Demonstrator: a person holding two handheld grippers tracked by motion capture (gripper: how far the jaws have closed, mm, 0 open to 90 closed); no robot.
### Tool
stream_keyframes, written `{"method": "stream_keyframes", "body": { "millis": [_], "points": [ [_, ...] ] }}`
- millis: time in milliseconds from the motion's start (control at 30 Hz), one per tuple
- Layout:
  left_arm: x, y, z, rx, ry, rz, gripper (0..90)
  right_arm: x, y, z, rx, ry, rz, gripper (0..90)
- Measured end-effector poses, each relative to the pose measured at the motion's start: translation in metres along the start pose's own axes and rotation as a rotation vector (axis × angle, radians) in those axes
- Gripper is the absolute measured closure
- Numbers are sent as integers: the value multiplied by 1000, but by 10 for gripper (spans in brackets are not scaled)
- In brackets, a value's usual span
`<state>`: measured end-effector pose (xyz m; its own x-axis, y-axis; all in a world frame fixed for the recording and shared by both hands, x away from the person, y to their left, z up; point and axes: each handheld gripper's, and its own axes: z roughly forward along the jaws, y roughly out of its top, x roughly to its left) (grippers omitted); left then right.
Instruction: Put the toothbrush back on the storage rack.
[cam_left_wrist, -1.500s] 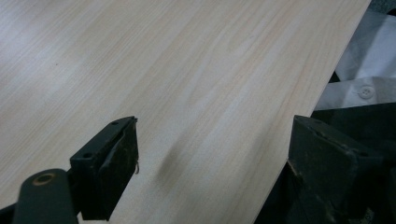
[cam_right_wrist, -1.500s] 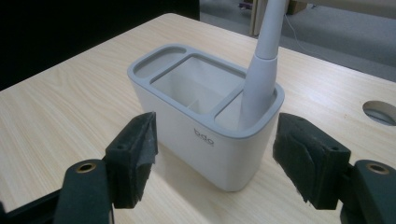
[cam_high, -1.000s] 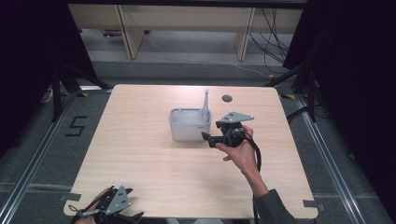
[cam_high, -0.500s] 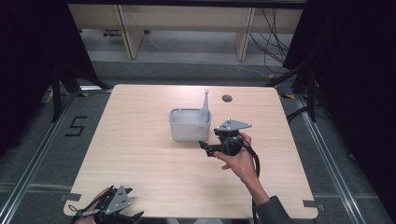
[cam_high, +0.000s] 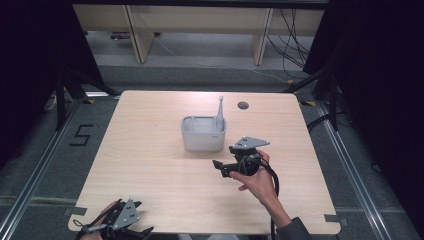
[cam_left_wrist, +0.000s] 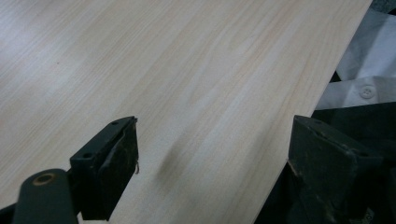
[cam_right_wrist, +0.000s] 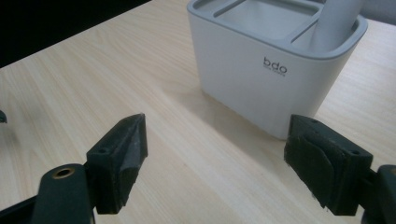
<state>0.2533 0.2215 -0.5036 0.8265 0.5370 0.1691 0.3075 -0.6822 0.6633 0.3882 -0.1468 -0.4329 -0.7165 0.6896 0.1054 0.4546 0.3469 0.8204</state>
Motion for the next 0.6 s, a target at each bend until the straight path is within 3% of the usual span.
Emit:
{"method": "stream_keyframes", "body": {
  "millis": [167, 200, 267, 367, 500, 567, 600],
  "points": [
    [0, 0, 0, 5, -2, 2, 158, 2, -6, 0, -15, -1, 8, 213],
    [0, 0, 0, 1, 1, 1, 158, 3, -7, -1, 2, 7, 21, 213],
    [-1, 0, 0, 0, -3, 1, 158, 2, -10, -1, -15, -14, -13, 213],
    [0, 0, 0, 5, -1, 3, 158, 6, -15, 1, -4, 12, 17, 214],
    [0, 0, 0, 5, -5, 5, 158, 9, -21, 3, 5, 15, -7, 214],
    [0, 0, 0, 5, 0, 3, 158, 12, -24, 2, 23, 17, 23, 214],
    [0, 0, 0, 2, 0, 2, 158, 10, -25, 3, 21, 26, -1, 214]
  ]
}}
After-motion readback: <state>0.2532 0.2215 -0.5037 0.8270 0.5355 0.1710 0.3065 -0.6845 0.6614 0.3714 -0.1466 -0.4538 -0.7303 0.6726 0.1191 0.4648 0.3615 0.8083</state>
